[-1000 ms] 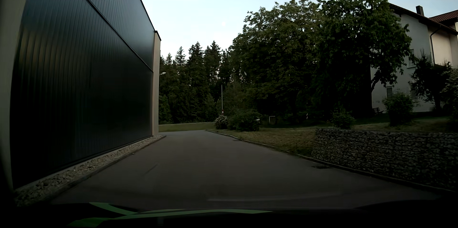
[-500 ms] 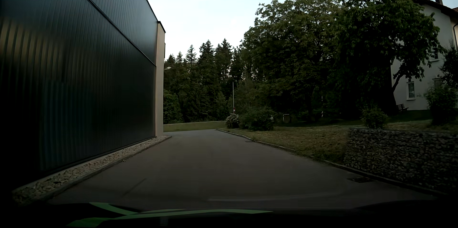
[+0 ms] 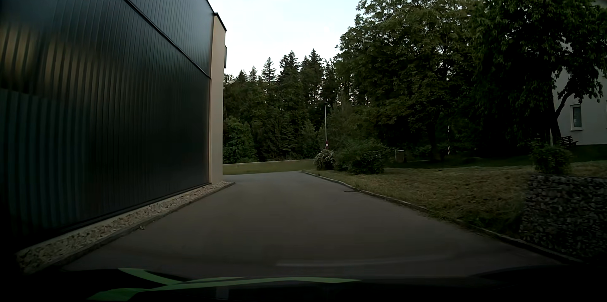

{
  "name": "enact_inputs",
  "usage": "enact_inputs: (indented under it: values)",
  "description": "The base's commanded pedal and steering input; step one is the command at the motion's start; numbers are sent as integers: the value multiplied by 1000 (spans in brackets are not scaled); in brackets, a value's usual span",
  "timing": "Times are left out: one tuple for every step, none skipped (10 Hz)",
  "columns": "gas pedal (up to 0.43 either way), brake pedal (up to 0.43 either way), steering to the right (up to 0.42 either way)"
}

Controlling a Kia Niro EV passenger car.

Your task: Follow the waypoints while adhering to traffic rules and regulations

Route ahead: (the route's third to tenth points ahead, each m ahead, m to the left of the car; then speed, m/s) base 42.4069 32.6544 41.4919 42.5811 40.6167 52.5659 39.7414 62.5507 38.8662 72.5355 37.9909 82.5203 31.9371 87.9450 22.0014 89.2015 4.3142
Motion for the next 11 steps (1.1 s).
enact_inputs:
  values:
    - [47,0,-85]
    - [47,0,-82]
    - [47,0,-80]
    - [47,0,-78]
    - [47,0,-76]
    - [47,0,-74]
    - [47,0,-70]
    - [47,0,-65]
    - [47,0,-61]
    - [47,0,-55]
    - [47,0,-50]
